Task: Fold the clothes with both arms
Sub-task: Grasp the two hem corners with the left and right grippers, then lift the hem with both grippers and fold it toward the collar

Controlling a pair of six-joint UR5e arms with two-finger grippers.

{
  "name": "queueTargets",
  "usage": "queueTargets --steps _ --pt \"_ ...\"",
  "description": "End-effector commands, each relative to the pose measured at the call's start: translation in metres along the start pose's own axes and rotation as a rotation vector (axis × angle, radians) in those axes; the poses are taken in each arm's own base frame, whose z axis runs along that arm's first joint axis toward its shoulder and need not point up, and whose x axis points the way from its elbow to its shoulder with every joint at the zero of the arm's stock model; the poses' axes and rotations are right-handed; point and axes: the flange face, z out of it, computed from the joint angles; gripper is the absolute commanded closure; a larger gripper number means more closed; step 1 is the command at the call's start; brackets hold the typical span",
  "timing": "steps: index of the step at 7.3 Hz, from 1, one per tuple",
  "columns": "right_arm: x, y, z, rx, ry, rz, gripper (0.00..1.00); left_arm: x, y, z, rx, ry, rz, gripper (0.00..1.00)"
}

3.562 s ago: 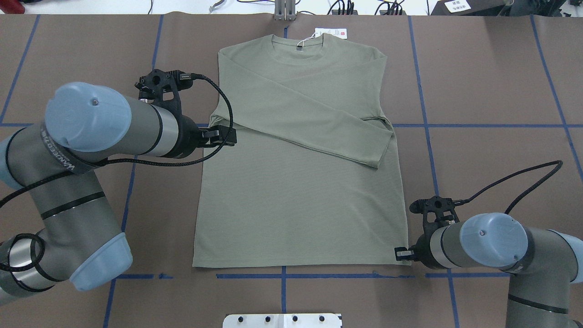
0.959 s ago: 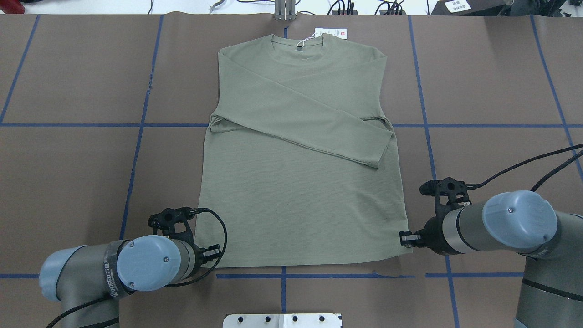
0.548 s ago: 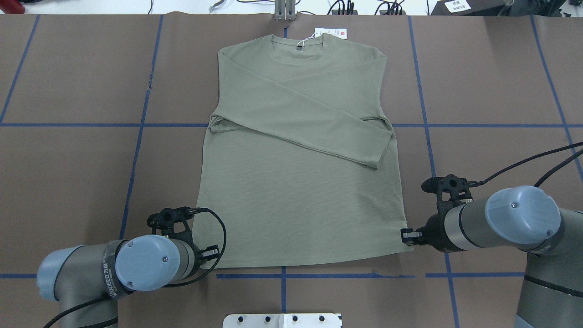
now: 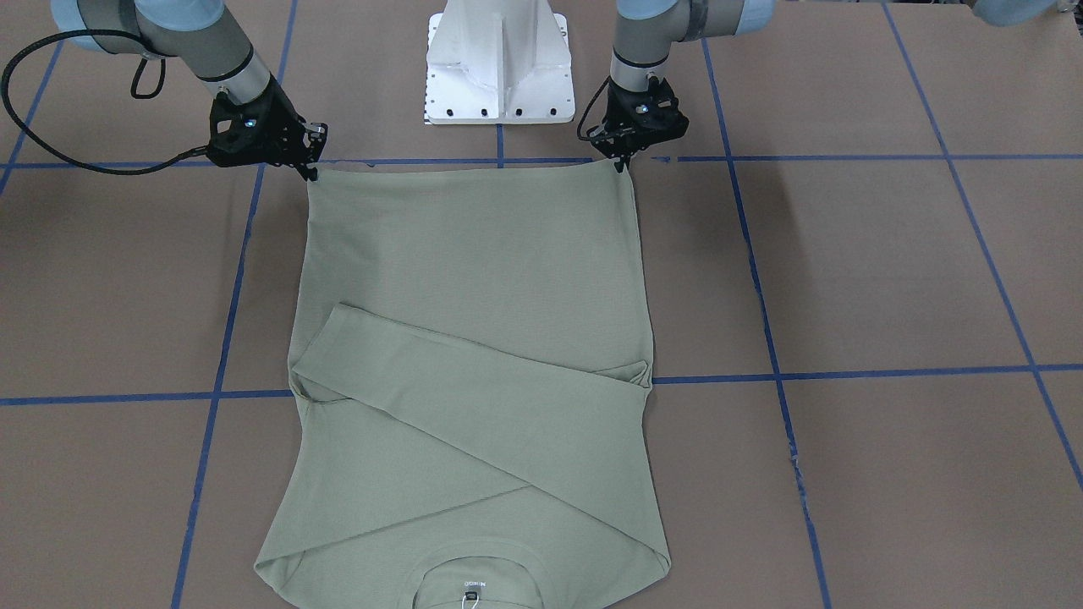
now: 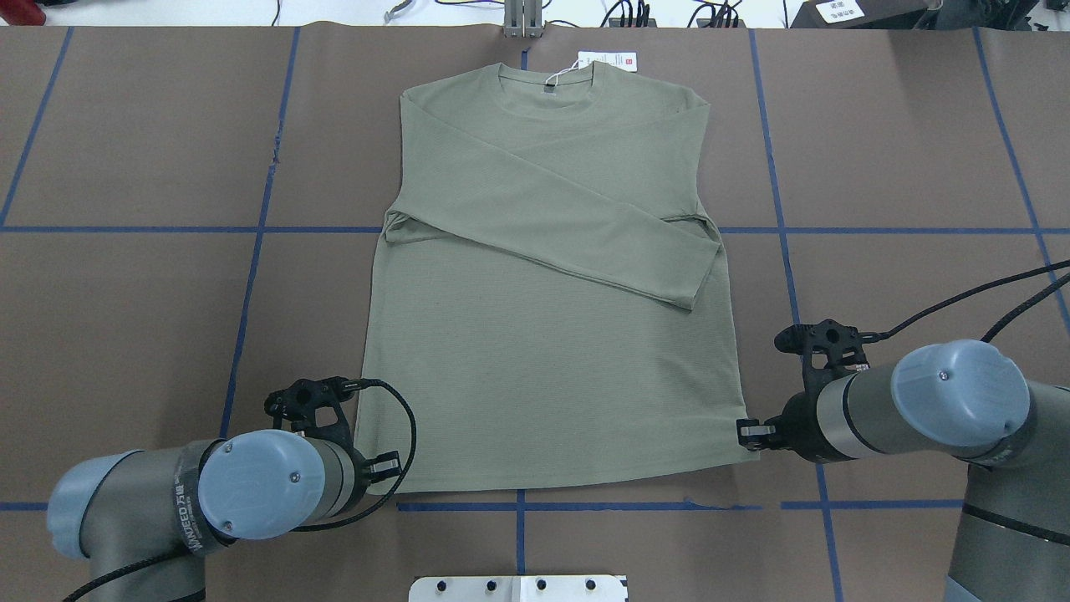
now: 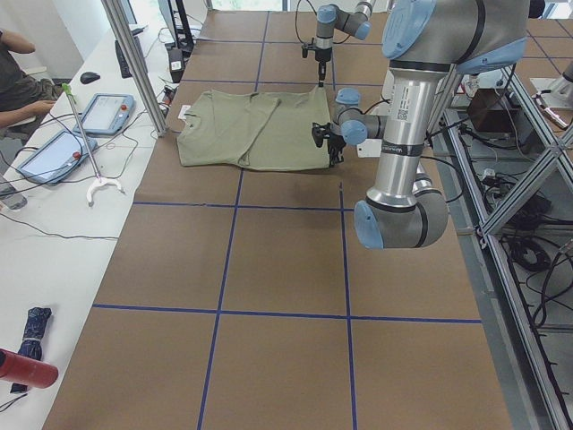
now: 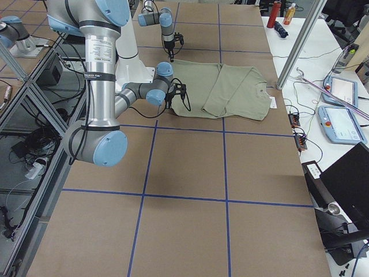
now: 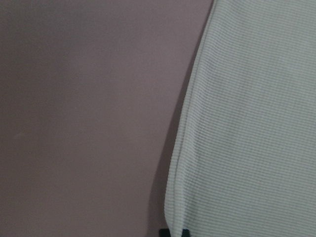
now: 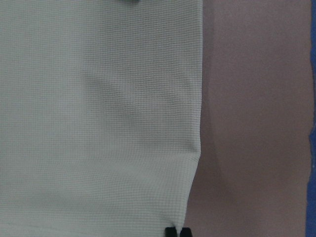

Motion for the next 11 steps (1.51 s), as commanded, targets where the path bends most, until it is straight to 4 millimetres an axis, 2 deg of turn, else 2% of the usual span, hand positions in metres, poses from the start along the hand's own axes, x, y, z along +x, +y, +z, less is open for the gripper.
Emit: queueTargets --steps 1,2,4,6,7,8,9,10,11 --pt "0.001 0.001 -0.001 -0.007 -0.002 0.001 1.0 0.002 0.001 -0.01 -0.002 0.009 0.0 1.0" --pt "0.005 -0.002 -0.007 -0.012 -0.008 0.01 1.0 0.001 -0.001 -0.011 0.0 0.011 -0.002 1.0" --pt "0.011 0.019 -0.045 -0.097 -0.056 0.004 1.0 -0.002 0.003 -0.05 -0.009 0.056 0.002 1.0" --pt "0.017 0.046 -0.077 -0.204 -0.093 -0.008 1.0 -0.01 0.049 -0.096 -0.102 0.04 0.016 1.0" --pt "0.028 0.063 -0.098 -0.293 -0.106 -0.004 1.0 -0.015 0.079 -0.117 -0.155 0.041 0.005 1.0" --pt "0.036 0.081 -0.124 -0.356 -0.118 -0.006 1.0 -0.028 0.111 -0.153 -0.222 0.028 0.005 1.0" --pt "0.033 0.086 -0.132 -0.384 -0.132 -0.01 1.0 -0.037 0.127 -0.169 -0.265 0.008 0.001 1.0" --pt "0.032 0.085 -0.129 -0.384 -0.133 -0.011 1.0 -0.033 0.128 -0.165 -0.263 0.002 0.004 1.0" --pt "0.034 0.07 -0.124 -0.332 -0.13 0.0 1.0 -0.027 0.113 -0.163 -0.234 0.012 -0.012 1.0"
